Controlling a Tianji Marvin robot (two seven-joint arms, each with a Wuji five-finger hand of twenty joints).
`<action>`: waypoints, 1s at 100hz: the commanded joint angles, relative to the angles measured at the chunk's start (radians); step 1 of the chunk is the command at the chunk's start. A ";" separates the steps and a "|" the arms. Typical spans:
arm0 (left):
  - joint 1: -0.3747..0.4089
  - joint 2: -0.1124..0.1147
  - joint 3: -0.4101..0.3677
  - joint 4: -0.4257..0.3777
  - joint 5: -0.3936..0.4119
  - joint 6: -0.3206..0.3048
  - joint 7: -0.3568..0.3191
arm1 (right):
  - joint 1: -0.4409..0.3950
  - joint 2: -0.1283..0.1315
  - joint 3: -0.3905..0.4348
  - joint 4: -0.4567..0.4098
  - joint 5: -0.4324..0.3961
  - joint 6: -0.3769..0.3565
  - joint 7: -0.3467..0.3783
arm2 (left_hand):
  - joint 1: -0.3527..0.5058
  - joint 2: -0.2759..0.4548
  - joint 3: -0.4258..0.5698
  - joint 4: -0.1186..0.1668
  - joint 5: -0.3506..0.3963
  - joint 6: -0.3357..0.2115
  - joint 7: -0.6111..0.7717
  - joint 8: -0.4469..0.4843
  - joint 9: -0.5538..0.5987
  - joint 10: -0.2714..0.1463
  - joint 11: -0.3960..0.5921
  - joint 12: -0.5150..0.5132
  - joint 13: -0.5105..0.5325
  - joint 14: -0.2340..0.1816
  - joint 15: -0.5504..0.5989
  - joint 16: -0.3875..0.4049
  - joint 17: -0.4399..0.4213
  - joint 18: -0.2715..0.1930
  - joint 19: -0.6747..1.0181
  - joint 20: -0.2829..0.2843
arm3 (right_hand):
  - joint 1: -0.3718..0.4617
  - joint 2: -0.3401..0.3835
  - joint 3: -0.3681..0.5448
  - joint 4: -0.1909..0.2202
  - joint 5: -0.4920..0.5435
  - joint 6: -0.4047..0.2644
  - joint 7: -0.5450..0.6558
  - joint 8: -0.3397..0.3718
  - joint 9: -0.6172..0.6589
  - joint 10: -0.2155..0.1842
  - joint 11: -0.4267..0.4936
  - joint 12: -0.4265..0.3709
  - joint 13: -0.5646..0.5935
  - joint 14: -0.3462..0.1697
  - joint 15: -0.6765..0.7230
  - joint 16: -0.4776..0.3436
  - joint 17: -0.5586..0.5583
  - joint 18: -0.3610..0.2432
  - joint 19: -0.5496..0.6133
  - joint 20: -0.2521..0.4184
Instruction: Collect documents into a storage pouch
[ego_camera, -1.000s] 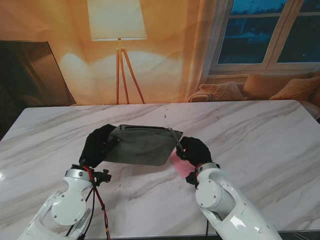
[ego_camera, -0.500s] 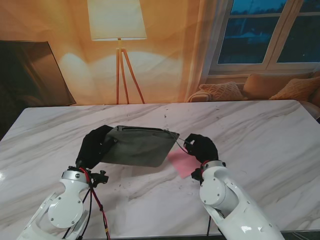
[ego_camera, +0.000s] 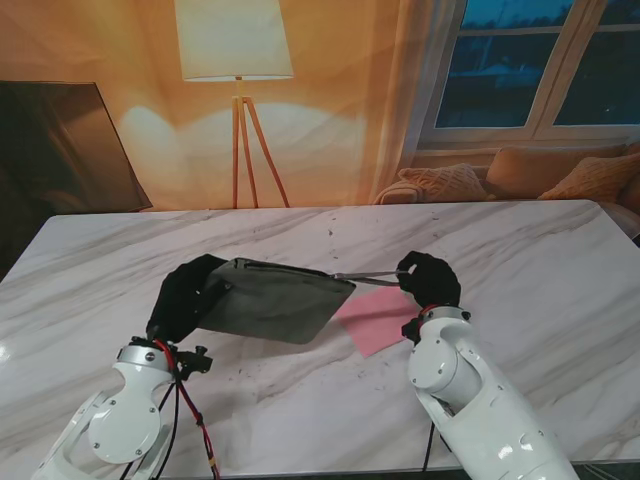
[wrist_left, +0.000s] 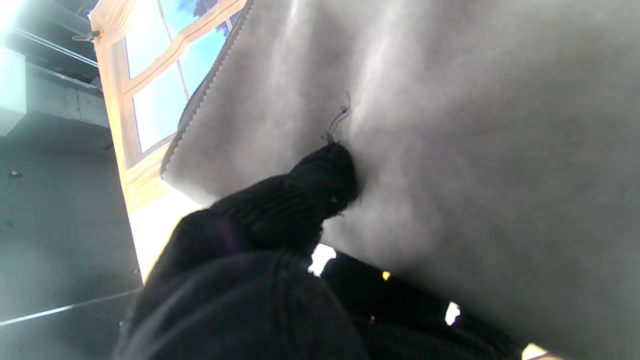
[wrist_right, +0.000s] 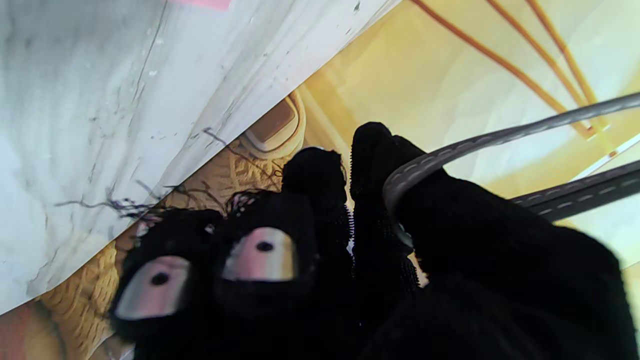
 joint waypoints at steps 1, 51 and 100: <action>0.007 0.003 -0.009 -0.014 0.001 0.003 -0.010 | 0.009 0.000 0.016 0.010 0.000 0.016 -0.004 | 0.014 0.085 0.045 0.032 0.153 -0.040 0.240 0.138 0.066 -0.012 0.067 0.014 0.056 0.112 0.028 0.008 -0.007 -0.105 0.020 0.029 | 0.068 0.096 0.016 0.072 0.092 -0.042 0.084 0.036 -0.011 0.091 0.044 0.016 0.059 -0.138 0.068 0.017 0.040 -0.069 0.206 -0.018; 0.031 0.002 -0.027 -0.035 0.019 0.004 0.005 | 0.032 -0.005 0.034 0.069 -0.016 0.051 -0.032 | 0.016 0.089 0.045 0.034 0.160 -0.039 0.240 0.143 0.067 -0.010 0.068 0.017 0.057 0.116 0.027 0.009 -0.008 -0.105 0.020 0.030 | 0.073 0.097 0.008 0.071 0.077 -0.034 0.081 0.025 -0.021 0.087 0.045 0.016 0.058 -0.141 0.069 0.020 0.042 -0.074 0.212 -0.029; 0.013 0.000 -0.001 -0.027 -0.012 0.029 -0.005 | -0.022 0.018 0.049 -0.027 0.047 0.008 0.092 | 0.017 0.092 0.041 0.034 0.157 -0.039 0.236 0.146 0.062 -0.015 0.062 0.017 0.053 0.112 0.023 0.009 -0.011 -0.107 0.016 0.029 | -0.321 -0.037 0.181 0.068 -0.235 -0.010 -0.149 -0.069 -0.474 -0.017 -0.242 -0.248 -0.566 0.023 -0.608 -0.087 -0.665 -0.045 -0.372 0.041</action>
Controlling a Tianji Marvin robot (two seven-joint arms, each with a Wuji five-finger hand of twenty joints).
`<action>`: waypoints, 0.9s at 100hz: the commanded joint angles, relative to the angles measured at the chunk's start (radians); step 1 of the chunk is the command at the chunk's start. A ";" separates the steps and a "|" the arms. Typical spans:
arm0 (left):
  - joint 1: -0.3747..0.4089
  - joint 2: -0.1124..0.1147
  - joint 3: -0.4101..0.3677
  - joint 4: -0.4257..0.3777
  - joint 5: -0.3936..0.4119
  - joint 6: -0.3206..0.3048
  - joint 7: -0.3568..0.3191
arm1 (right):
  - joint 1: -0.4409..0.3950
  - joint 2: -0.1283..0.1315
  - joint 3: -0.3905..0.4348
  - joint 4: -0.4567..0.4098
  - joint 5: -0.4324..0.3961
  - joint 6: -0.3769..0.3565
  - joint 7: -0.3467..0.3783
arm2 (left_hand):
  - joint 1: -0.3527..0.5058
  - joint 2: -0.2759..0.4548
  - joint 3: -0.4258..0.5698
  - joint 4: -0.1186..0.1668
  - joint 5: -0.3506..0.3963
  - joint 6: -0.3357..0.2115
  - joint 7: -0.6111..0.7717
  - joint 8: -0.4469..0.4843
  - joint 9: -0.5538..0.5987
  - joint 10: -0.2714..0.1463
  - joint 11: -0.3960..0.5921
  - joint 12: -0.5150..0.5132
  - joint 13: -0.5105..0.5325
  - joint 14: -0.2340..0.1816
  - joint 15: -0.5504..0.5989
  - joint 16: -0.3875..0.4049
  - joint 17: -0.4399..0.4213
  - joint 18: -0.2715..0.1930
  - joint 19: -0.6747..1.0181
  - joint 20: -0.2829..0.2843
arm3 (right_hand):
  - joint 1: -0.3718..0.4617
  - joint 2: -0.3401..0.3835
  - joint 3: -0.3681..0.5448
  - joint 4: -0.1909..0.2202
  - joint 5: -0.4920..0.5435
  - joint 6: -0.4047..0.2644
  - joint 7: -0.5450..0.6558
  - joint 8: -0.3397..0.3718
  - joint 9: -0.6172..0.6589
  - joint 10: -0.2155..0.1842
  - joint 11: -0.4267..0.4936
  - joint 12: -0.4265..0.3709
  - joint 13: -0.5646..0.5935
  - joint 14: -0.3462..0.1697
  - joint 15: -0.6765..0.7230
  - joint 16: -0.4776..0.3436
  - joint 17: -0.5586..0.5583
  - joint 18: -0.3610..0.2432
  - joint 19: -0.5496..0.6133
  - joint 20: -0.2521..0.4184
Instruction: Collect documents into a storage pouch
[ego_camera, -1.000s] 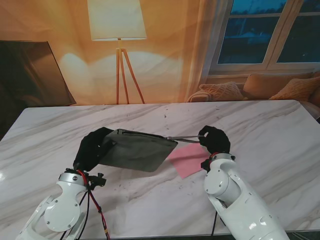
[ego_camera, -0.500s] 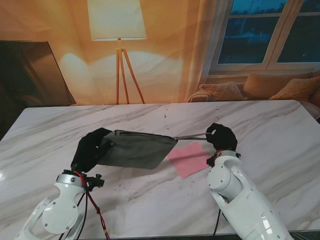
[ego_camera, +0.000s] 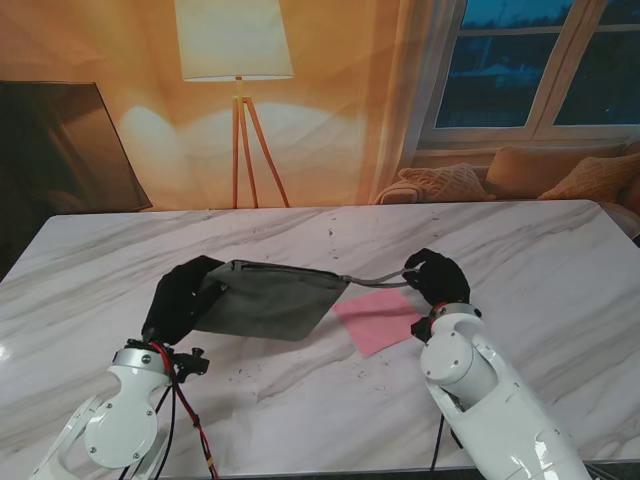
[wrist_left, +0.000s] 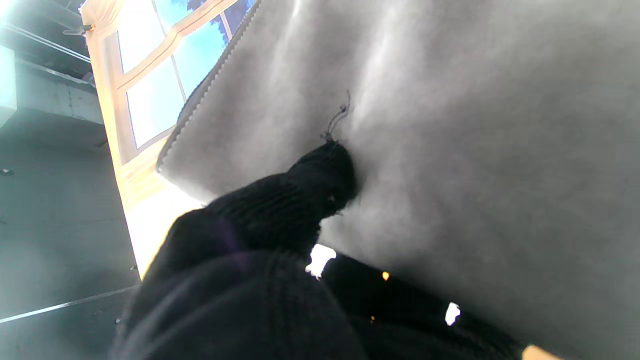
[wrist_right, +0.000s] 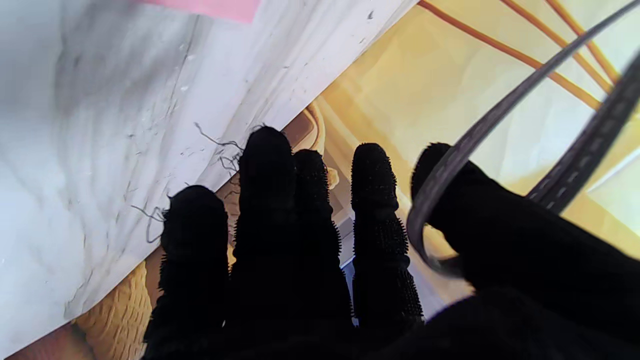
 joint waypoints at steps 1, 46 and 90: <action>-0.010 -0.003 0.009 0.001 -0.017 0.008 -0.020 | -0.010 0.002 -0.002 -0.003 -0.021 -0.010 0.008 | 0.027 0.103 0.029 0.034 0.147 -0.027 0.236 0.143 0.060 -0.015 0.055 0.017 0.051 0.111 0.022 0.009 -0.012 -0.108 0.016 0.029 | -0.077 -0.008 0.046 0.033 -0.049 -0.011 -0.060 0.030 -0.056 -0.027 -0.027 -0.039 -0.047 -0.023 -0.067 -0.016 -0.048 -0.033 -0.048 0.033; -0.064 0.010 0.038 0.051 -0.125 0.063 -0.136 | -0.049 0.036 0.011 -0.076 -0.052 -0.115 0.096 | 0.128 0.172 -0.147 0.031 0.113 -0.065 0.233 0.169 -0.013 -0.081 -0.036 0.005 -0.020 0.053 -0.078 -0.053 -0.047 -0.133 -0.013 -0.028 | -0.234 -0.109 0.018 0.118 -0.178 -0.040 -0.239 0.090 -0.270 -0.126 -0.230 -0.172 -0.341 -0.081 -0.480 -0.140 -0.344 -0.095 -0.561 -0.013; -0.092 0.018 0.039 0.088 -0.231 0.115 -0.229 | -0.097 0.055 0.024 -0.153 -0.068 -0.258 0.133 | 0.200 0.229 -0.240 0.038 0.120 -0.065 0.270 0.200 -0.044 -0.097 -0.078 -0.013 -0.041 0.037 -0.132 -0.075 -0.056 -0.142 -0.054 -0.057 | -0.204 -0.180 0.028 0.108 -0.105 -0.186 -0.272 0.099 -0.264 -0.138 -0.283 -0.193 -0.358 -0.099 -0.576 -0.179 -0.333 -0.091 -0.721 0.011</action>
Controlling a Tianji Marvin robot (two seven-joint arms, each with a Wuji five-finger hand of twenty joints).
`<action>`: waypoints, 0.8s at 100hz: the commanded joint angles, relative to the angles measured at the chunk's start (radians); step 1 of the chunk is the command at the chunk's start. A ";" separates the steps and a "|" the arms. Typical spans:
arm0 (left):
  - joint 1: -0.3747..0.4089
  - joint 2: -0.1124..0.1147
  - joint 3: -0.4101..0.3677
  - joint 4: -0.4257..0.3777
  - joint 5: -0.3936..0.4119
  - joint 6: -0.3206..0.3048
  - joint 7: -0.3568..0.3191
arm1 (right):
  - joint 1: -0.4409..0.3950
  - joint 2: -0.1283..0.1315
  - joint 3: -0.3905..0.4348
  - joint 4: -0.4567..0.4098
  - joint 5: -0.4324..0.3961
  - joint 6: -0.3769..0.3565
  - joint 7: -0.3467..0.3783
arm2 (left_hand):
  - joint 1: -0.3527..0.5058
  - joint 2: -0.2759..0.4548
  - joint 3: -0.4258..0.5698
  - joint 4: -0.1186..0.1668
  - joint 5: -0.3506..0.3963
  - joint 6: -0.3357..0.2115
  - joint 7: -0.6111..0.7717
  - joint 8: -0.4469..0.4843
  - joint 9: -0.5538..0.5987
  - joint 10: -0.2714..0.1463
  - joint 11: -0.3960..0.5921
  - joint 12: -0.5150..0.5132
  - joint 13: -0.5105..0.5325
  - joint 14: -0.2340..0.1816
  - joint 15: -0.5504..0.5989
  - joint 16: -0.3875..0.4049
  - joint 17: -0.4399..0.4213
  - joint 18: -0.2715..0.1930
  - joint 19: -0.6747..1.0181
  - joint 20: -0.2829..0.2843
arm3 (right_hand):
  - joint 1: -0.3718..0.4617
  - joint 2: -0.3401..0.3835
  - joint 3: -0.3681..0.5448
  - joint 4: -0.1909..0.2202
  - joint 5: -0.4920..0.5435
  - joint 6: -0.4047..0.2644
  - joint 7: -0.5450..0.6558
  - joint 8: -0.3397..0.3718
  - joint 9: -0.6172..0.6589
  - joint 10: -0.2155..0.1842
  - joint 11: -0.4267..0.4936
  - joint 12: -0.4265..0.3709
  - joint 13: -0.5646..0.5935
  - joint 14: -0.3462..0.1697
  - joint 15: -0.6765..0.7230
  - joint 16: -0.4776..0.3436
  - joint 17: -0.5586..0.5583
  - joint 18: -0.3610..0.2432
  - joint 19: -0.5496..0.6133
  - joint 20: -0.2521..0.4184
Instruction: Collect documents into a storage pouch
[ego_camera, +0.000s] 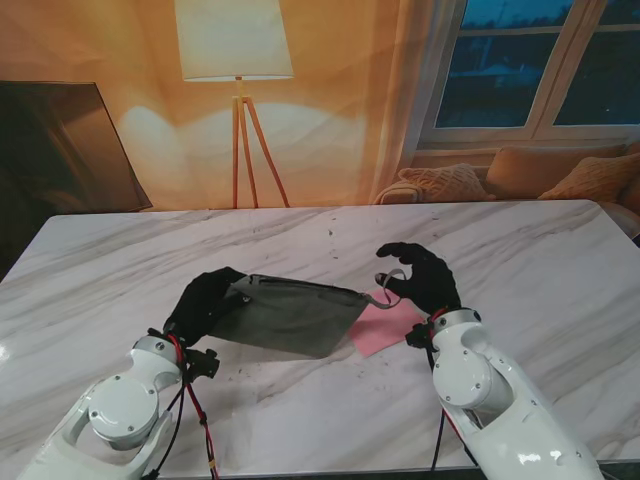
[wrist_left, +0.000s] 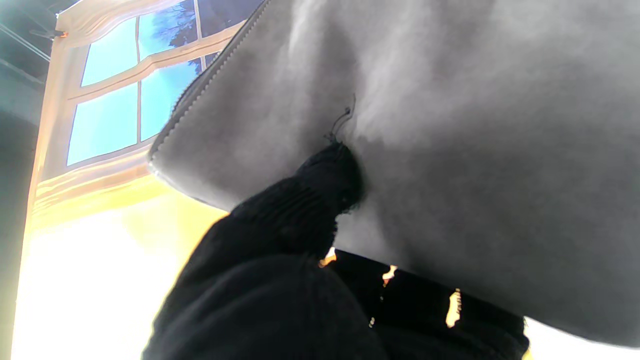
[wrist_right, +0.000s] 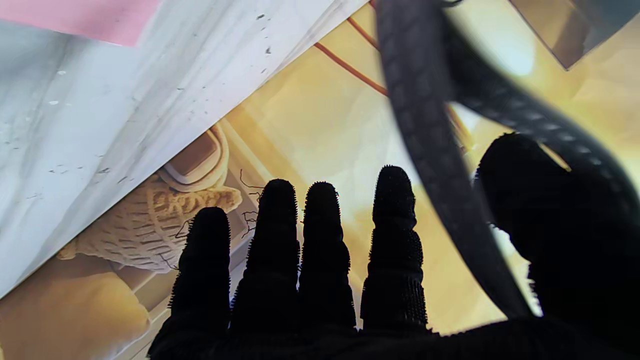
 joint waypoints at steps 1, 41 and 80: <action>0.001 -0.004 0.003 -0.003 -0.001 -0.002 -0.006 | -0.011 0.002 -0.001 -0.025 -0.001 -0.016 0.025 | 0.080 0.167 -0.023 0.038 0.123 -0.043 0.274 0.183 0.002 -0.093 0.019 -0.013 -0.011 0.037 0.001 -0.005 -0.023 -0.125 -0.003 -0.013 | 0.009 -0.049 0.009 0.023 0.022 -0.022 -0.009 0.004 -0.030 -0.007 -0.010 -0.004 -0.033 -0.026 -0.020 -0.015 -0.004 -0.039 -0.027 0.012; -0.008 -0.010 0.022 -0.002 -0.051 -0.019 -0.002 | -0.002 0.013 -0.050 -0.009 -0.006 -0.014 0.081 | 0.093 0.174 -0.034 0.040 0.140 -0.048 0.291 0.192 0.004 -0.100 0.024 -0.015 -0.010 0.037 0.001 -0.005 -0.023 -0.125 -0.003 -0.014 | 0.017 -0.171 0.101 -0.009 -0.023 0.115 -0.069 -0.038 -0.051 -0.008 -0.054 -0.049 -0.051 -0.022 -0.080 -0.059 0.018 -0.061 -0.130 -0.018; -0.017 -0.011 0.018 0.014 -0.050 -0.032 0.003 | 0.000 0.018 -0.057 0.003 0.007 0.007 0.116 | 0.095 0.174 -0.030 0.039 0.149 -0.046 0.299 0.195 0.008 -0.099 0.029 -0.014 -0.005 0.040 -0.001 -0.003 -0.023 -0.125 -0.003 -0.014 | 0.041 -0.146 0.108 -0.005 -0.024 0.120 -0.052 -0.048 -0.013 -0.001 -0.032 -0.054 0.008 0.004 -0.033 -0.039 0.078 -0.019 -0.033 0.033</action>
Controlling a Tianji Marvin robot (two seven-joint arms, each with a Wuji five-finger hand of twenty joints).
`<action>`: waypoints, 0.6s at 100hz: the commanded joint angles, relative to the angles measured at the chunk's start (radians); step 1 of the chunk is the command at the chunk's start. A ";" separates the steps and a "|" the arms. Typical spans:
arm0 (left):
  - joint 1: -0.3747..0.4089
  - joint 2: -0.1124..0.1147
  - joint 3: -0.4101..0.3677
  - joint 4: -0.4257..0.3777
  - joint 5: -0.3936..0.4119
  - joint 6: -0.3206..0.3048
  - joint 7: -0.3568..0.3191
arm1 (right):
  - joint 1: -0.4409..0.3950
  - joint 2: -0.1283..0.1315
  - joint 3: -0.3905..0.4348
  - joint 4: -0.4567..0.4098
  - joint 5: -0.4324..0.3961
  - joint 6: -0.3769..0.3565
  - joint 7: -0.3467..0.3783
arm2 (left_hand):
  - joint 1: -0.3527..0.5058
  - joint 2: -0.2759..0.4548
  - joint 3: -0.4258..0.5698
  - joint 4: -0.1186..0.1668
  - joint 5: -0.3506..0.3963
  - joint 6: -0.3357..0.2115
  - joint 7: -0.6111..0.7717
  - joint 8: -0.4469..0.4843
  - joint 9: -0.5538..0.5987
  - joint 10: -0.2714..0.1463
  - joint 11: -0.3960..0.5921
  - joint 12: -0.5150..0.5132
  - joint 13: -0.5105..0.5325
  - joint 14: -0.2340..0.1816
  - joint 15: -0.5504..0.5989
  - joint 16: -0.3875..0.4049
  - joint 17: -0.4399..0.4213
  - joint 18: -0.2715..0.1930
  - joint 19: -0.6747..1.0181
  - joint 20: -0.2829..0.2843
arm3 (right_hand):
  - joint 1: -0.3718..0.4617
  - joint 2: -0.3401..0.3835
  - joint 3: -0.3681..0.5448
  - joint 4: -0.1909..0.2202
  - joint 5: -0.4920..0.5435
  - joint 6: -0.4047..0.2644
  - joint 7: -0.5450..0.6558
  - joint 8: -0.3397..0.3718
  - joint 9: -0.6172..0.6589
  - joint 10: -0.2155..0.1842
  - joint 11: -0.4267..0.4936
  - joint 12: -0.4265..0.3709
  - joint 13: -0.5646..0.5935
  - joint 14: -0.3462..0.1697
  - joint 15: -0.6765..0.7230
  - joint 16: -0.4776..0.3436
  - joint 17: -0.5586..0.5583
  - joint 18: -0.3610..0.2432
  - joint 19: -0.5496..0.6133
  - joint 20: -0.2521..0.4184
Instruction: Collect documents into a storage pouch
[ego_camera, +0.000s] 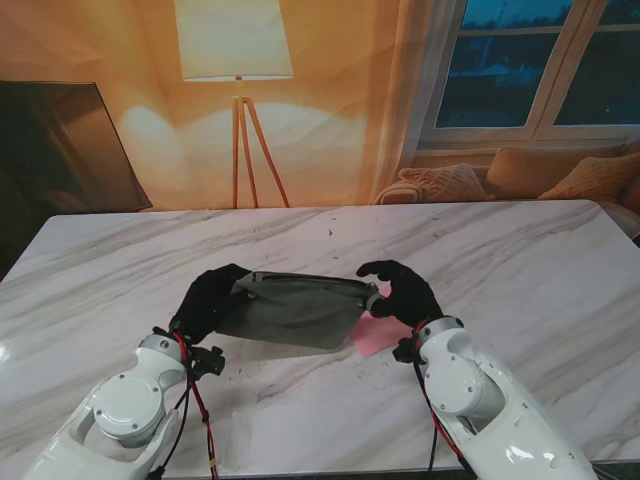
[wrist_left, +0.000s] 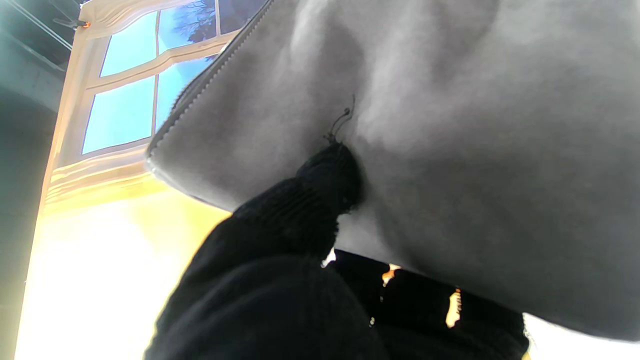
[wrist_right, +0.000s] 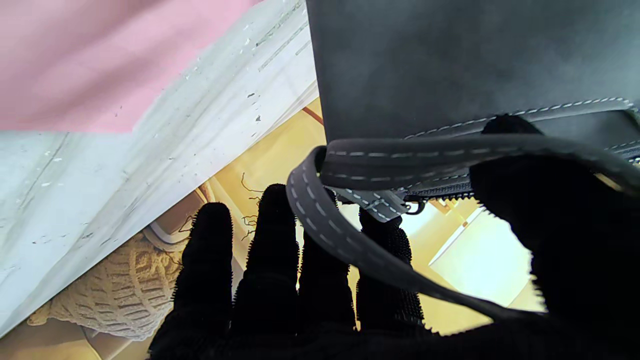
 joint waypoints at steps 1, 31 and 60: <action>0.001 -0.006 -0.006 0.000 0.003 -0.006 -0.004 | -0.009 0.003 0.006 -0.003 -0.005 0.009 0.017 | 0.084 0.164 -0.004 0.039 0.149 -0.037 0.299 0.171 0.009 -0.094 0.038 -0.014 -0.005 0.040 0.000 -0.002 -0.022 -0.125 -0.003 -0.013 | 0.013 -0.011 0.035 -0.007 -0.026 0.001 0.003 -0.006 0.013 -0.004 0.014 -0.003 0.022 0.003 0.025 0.011 0.014 0.000 0.039 0.034; 0.000 -0.009 -0.003 0.005 0.010 -0.018 0.010 | -0.001 0.002 -0.006 0.006 0.015 0.003 0.030 | 0.081 0.162 0.006 0.036 0.154 -0.039 0.306 0.173 0.013 -0.097 0.042 -0.013 0.002 0.040 0.001 0.001 -0.017 -0.116 -0.008 -0.016 | 0.116 -0.048 0.070 -0.117 0.239 -0.088 0.250 0.054 0.291 0.026 0.124 0.106 0.226 0.059 0.215 0.110 0.102 0.057 0.279 0.035; -0.008 -0.006 0.001 0.031 0.028 -0.002 0.000 | 0.004 -0.011 -0.014 0.023 -0.009 -0.014 -0.044 | 0.087 0.171 -0.010 0.036 0.144 -0.041 0.282 0.154 0.002 -0.114 0.018 -0.028 -0.015 0.029 -0.021 -0.014 -0.023 -0.119 -0.018 -0.021 | 0.269 -0.026 0.098 -0.135 0.492 -0.140 0.490 -0.273 0.743 0.063 0.292 0.293 0.591 0.118 0.739 0.301 0.313 0.075 0.654 0.106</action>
